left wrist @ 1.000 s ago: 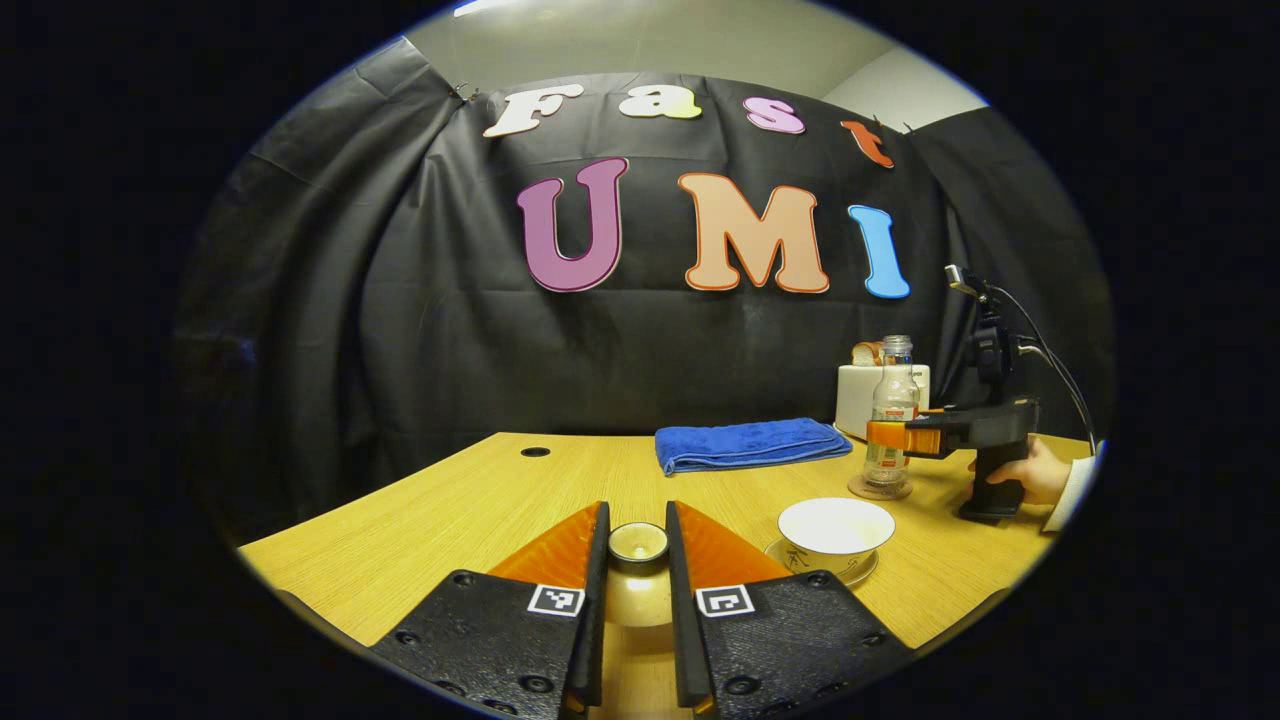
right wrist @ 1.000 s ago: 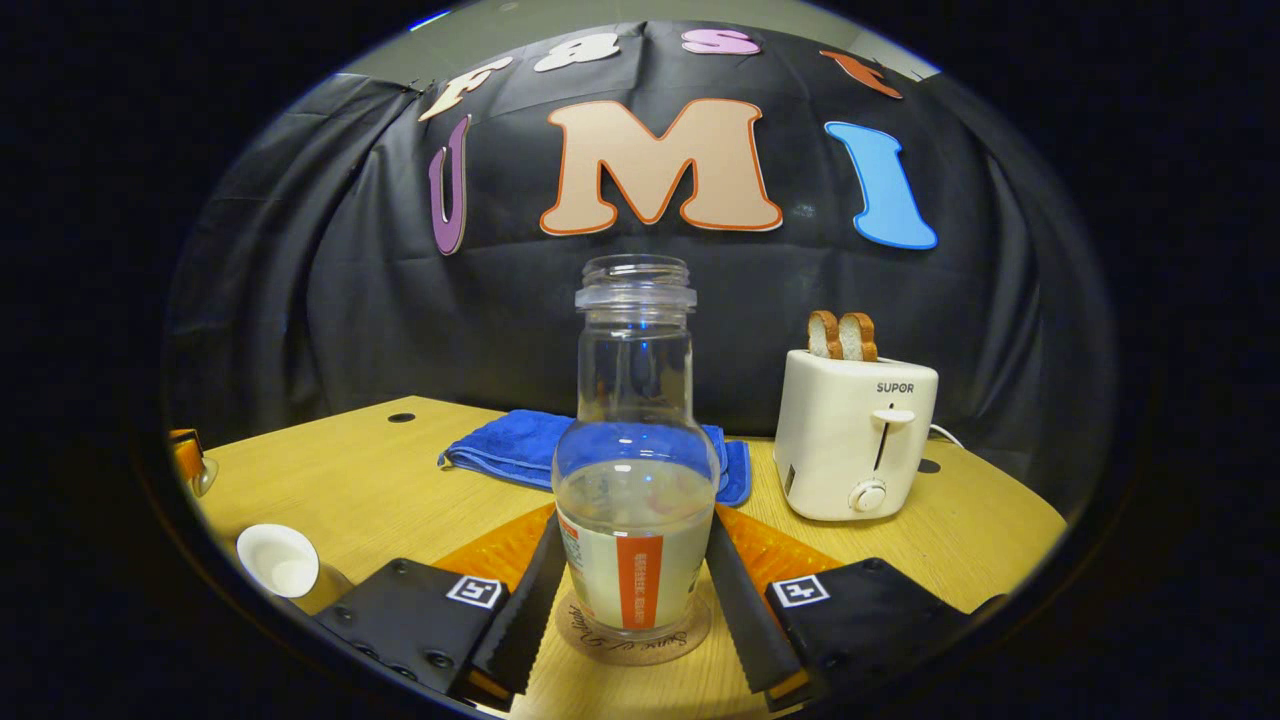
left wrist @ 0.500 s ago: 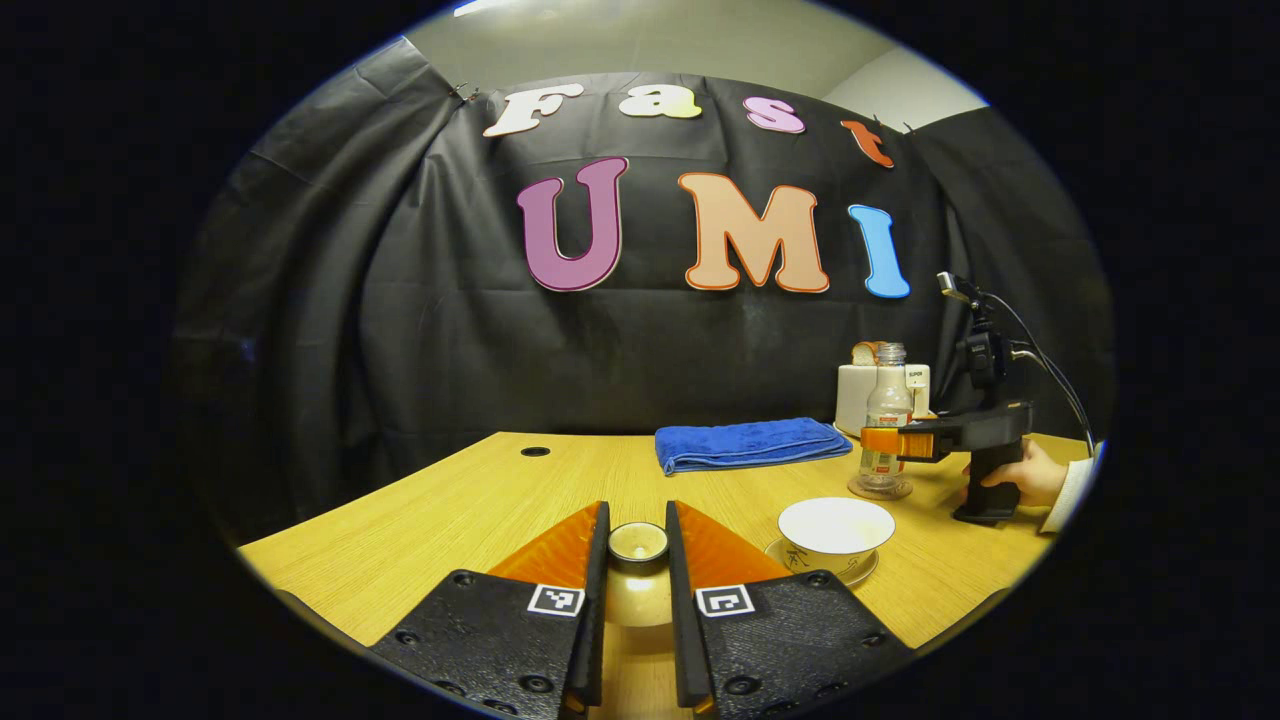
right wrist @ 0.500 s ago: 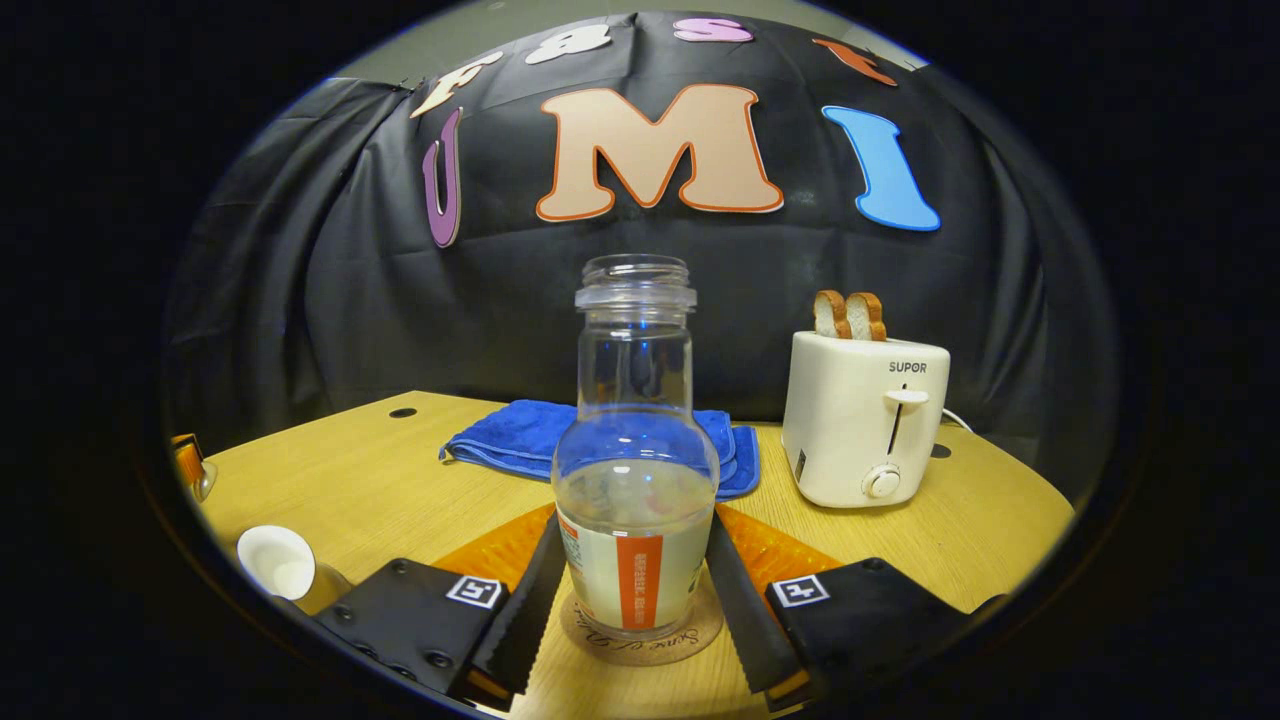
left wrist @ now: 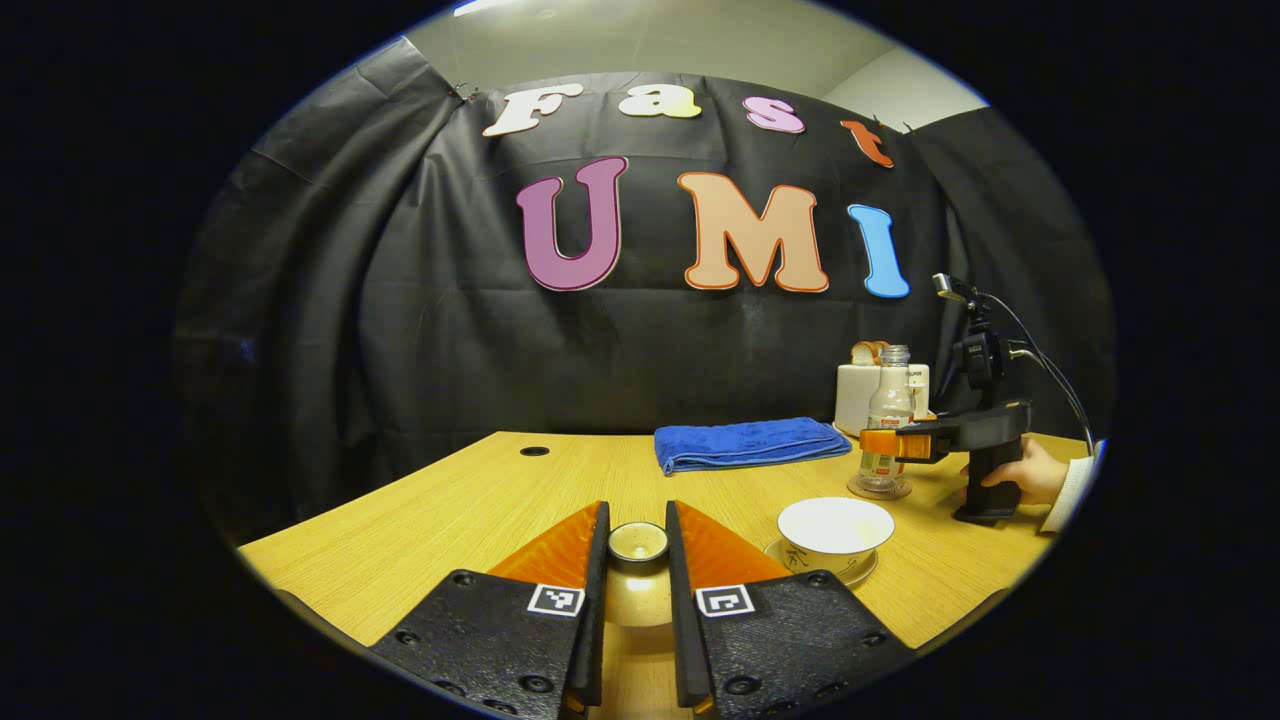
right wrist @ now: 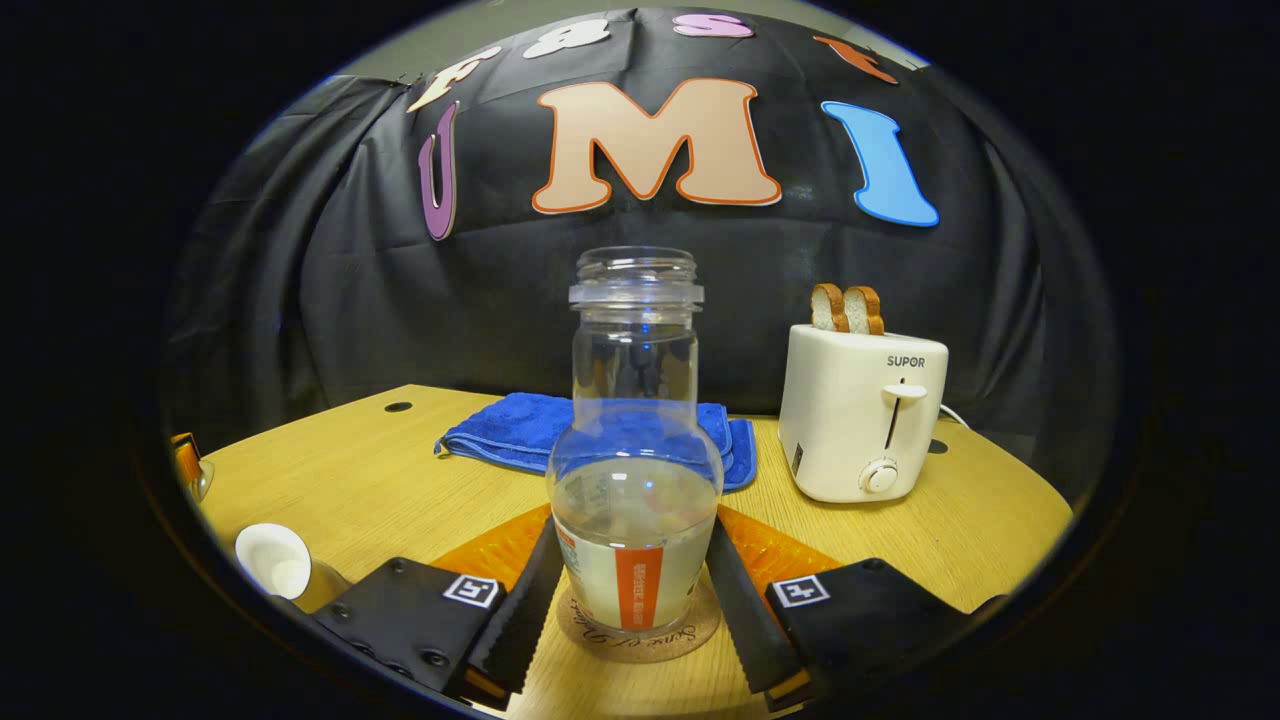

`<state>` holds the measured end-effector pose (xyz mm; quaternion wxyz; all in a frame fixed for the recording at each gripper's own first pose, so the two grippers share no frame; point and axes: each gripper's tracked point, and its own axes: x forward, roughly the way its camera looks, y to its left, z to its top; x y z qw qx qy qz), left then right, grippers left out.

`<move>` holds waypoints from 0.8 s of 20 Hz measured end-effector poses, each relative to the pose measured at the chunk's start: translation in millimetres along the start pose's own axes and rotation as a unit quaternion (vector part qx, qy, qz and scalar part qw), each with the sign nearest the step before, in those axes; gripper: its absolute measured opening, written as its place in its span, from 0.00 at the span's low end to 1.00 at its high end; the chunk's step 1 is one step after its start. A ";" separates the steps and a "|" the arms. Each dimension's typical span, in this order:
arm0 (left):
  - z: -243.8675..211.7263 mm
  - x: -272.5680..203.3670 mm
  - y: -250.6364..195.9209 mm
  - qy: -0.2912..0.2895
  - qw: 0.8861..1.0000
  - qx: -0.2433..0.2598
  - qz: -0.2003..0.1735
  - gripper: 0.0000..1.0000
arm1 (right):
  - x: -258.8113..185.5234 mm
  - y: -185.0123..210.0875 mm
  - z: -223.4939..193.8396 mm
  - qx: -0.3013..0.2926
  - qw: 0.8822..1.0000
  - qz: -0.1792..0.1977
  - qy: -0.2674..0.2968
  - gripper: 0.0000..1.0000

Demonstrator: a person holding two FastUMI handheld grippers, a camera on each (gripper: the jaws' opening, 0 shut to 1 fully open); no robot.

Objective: Open the teacup lid with one hand, grasp the water bottle and pour water into the teacup with the other hand; after pouring, place the water bottle on the coaster and then close the teacup lid.

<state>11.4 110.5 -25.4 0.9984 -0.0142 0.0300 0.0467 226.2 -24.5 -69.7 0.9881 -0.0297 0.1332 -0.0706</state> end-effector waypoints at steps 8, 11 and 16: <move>1.0 5.3 -10.5 -0.001 1.000 0.000 -0.015 0.26 | -23.5 -4.5 1.6 0.002 1.000 0.002 -0.016 0.82; 0.4 10.2 -24.6 -0.001 1.000 0.000 -0.028 0.26 | -39.8 -6.1 3.8 0.003 0.999 0.000 -0.034 0.84; 0.9 22.2 -54.8 -0.001 0.998 0.000 -0.056 0.26 | -68.1 -13.1 10.0 0.006 0.998 -0.002 -0.070 0.84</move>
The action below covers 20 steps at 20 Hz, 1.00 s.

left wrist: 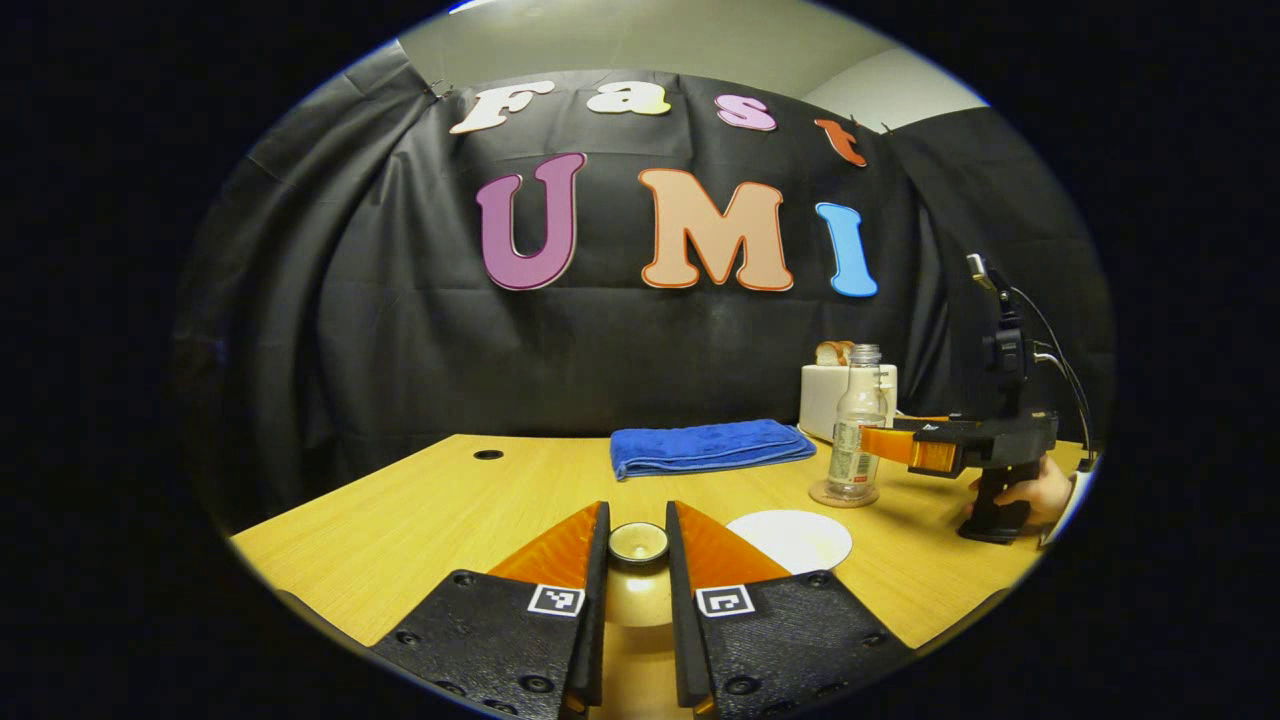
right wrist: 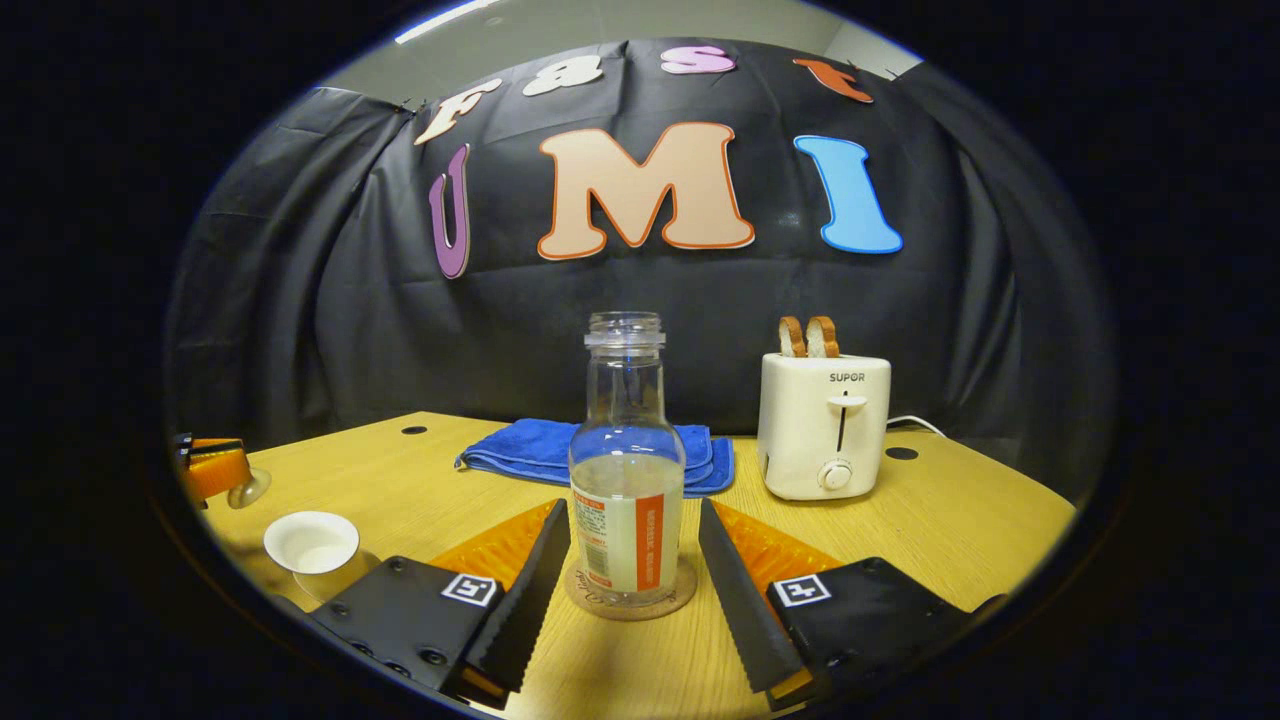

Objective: Open the teacup lid with one hand, grasp the water bottle and pour water into the teacup with the other hand; after pouring, place the water bottle on the coaster and then close the teacup lid.

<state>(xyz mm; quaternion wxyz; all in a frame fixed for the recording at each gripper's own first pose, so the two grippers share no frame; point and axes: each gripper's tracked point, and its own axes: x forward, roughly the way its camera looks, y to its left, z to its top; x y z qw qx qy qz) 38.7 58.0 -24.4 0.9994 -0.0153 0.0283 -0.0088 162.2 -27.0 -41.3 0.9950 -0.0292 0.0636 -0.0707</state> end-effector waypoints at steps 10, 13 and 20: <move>0.2 21.4 -42.3 0.000 0.999 0.000 -0.045 0.26 | -39.9 -10.9 9.4 -0.001 0.999 -0.002 -0.038 0.84; 0.5 26.7 -55.4 0.000 0.998 -0.001 -0.064 0.26 | -46.6 -16.1 9.8 -0.001 0.999 -0.011 -0.038 0.81; -4.4 30.6 -75.9 0.017 0.995 0.006 -0.099 0.26 | -67.0 -22.1 10.9 -0.001 0.999 -0.012 -0.039 0.84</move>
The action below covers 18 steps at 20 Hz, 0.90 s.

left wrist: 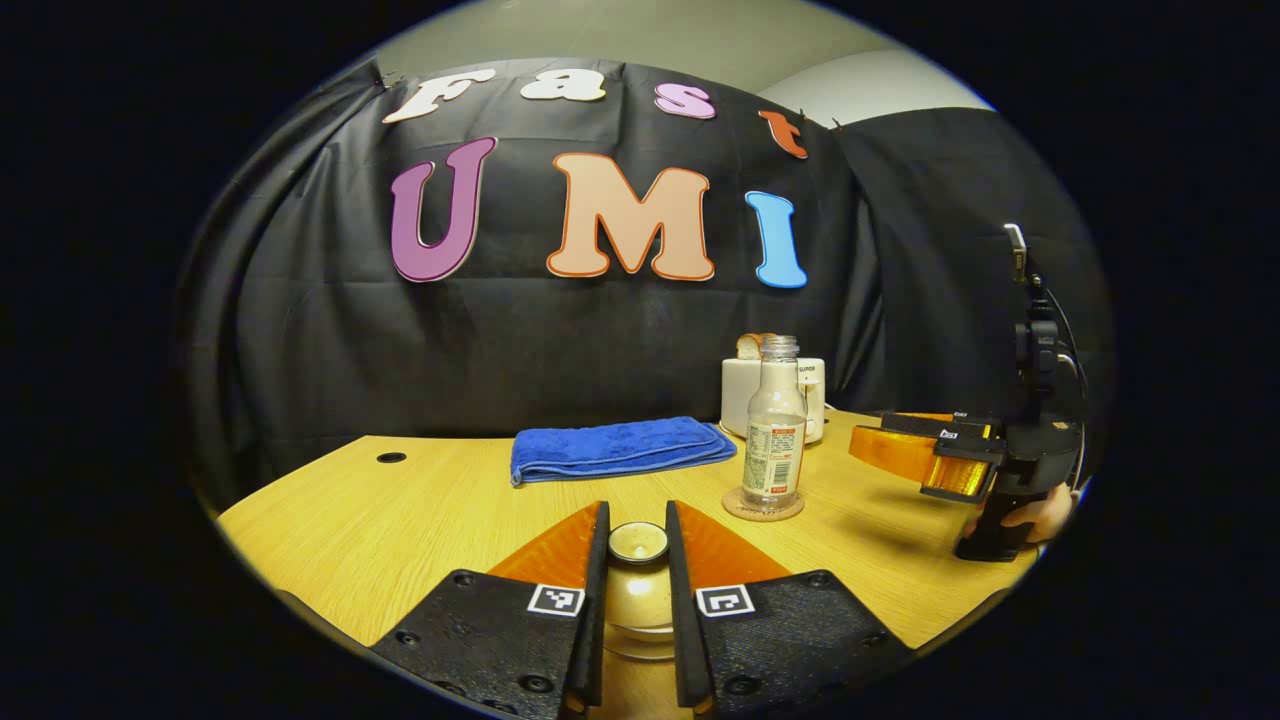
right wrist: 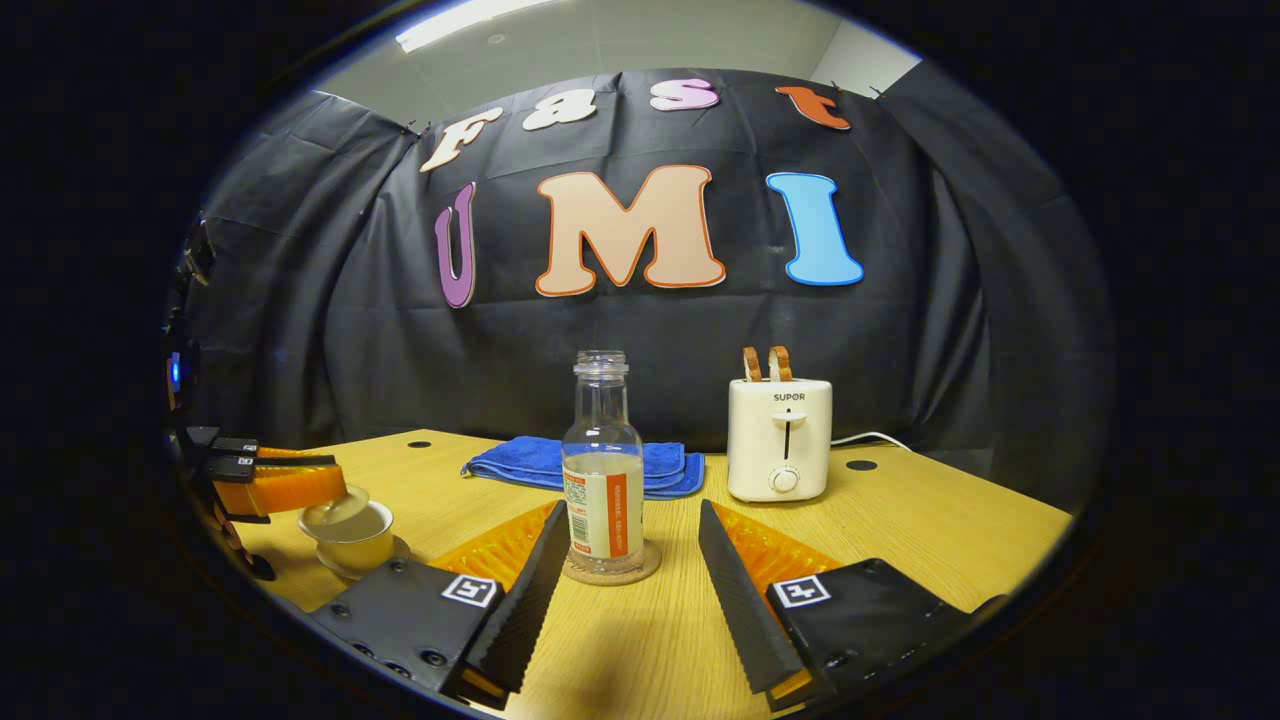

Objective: Open the teacup lid with one hand, grasp the water bottle and pour water into the teacup with the other hand; after pouring, place the water bottle on the coaster and then close the teacup lid.

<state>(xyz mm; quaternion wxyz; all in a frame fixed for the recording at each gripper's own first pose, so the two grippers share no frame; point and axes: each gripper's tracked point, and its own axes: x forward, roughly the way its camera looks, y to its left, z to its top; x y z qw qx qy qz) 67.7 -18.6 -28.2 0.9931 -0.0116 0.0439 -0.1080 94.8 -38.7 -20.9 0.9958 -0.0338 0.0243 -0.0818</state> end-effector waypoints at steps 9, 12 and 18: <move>-11.0 4.1 -5.9 0.040 0.999 0.020 -0.013 0.26 | -14.7 -2.9 0.8 0.000 1.000 0.003 0.000 0.84; -11.6 5.3 -6.3 0.042 0.999 0.020 -0.014 0.26 | -18.5 -8.4 2.4 -0.001 1.000 0.001 0.000 0.84; -12.0 5.8 -7.2 0.049 0.998 0.023 -0.017 0.29 | -24.5 -29.4 3.4 -0.002 1.000 -0.024 -0.002 0.82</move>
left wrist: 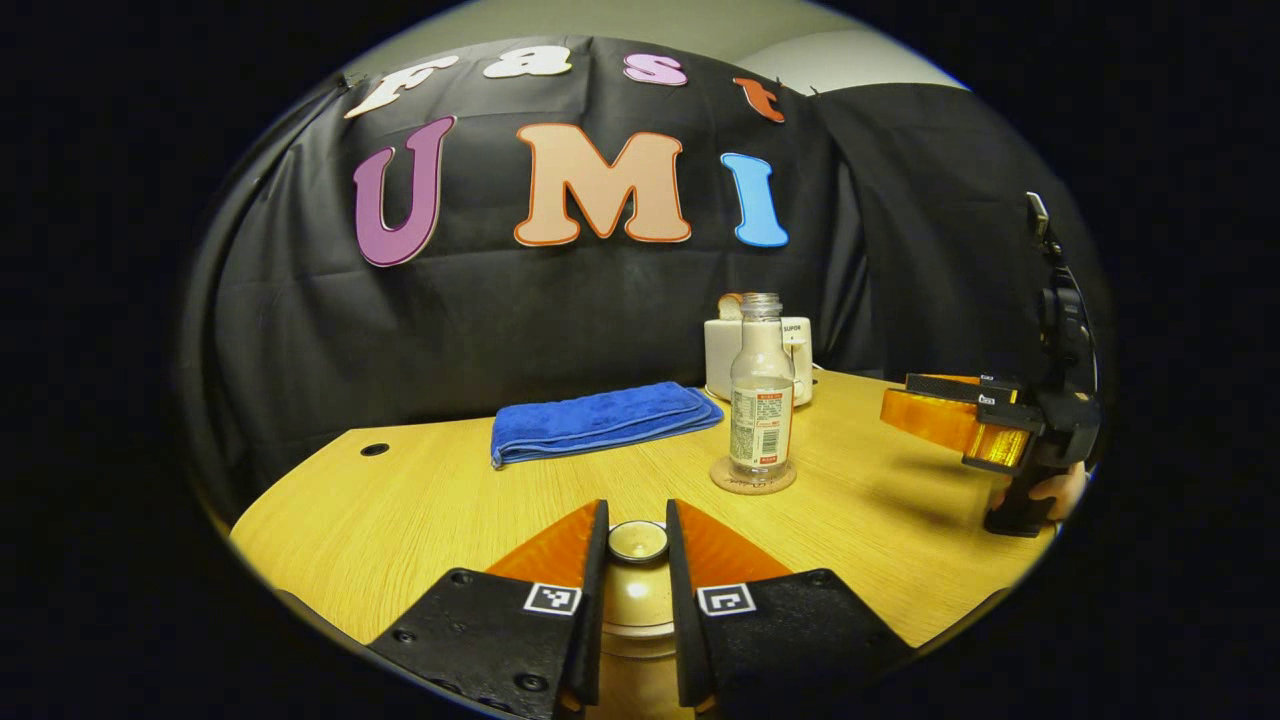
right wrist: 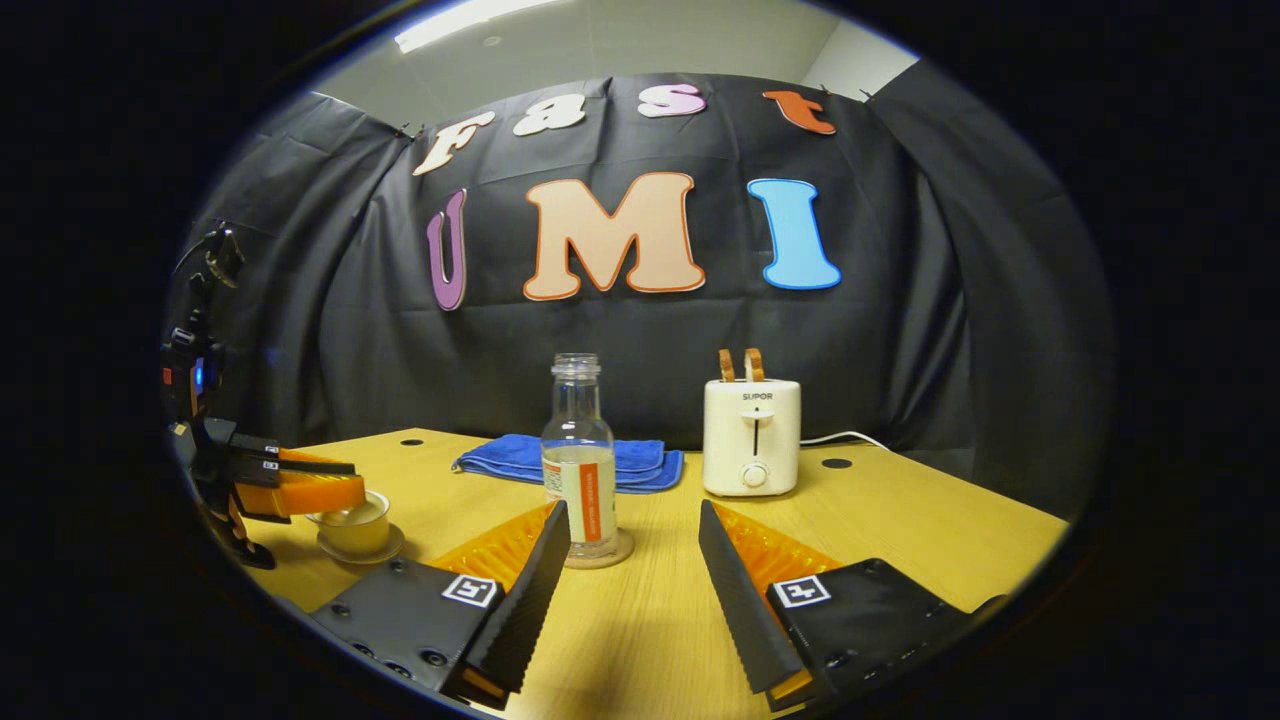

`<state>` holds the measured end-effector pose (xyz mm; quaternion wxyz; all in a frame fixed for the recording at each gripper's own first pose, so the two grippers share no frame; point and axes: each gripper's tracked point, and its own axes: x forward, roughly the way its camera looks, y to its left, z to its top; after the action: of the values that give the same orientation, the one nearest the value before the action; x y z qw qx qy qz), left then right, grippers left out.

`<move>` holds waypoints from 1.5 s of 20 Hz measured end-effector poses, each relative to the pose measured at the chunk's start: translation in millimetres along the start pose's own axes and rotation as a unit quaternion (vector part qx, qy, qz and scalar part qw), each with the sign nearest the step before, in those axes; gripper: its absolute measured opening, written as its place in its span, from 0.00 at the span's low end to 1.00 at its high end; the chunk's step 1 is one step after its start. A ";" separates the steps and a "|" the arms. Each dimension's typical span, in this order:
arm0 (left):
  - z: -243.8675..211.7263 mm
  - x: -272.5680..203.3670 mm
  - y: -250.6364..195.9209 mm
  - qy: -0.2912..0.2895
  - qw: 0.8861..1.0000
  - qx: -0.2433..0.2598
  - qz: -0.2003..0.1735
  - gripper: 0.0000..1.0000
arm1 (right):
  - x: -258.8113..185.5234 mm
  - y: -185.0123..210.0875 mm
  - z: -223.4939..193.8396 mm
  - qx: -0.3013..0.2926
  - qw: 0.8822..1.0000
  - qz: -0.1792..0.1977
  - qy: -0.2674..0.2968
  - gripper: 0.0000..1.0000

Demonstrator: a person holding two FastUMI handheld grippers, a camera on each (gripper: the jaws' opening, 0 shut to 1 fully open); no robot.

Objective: Open the teacup lid with one hand, grasp the water bottle and pour water into the teacup with the other hand; after pouring, place the water bottle on the coaster and then close the teacup lid.

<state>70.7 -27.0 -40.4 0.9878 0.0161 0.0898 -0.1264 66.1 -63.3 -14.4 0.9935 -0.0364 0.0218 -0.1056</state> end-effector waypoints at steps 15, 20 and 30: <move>15.4 -28.5 30.0 -0.067 0.995 -0.029 0.062 0.88 | -4.9 -35.0 1.0 -0.003 0.999 -0.053 -0.002 0.84; 10.2 -53.9 72.7 -0.065 0.987 -0.032 0.144 0.96 | -6.3 -46.3 3.0 -0.004 0.997 -0.072 -0.003 0.84; -2.8 -107.3 151.4 -0.055 0.945 -0.039 0.321 0.96 | -14.0 -80.6 4.7 -0.006 0.990 -0.143 -0.007 0.83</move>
<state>6.4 146.1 -22.3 0.9792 -0.0018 0.0303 0.2007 35.9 -138.6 -3.0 0.9680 -0.0462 0.0102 -0.2464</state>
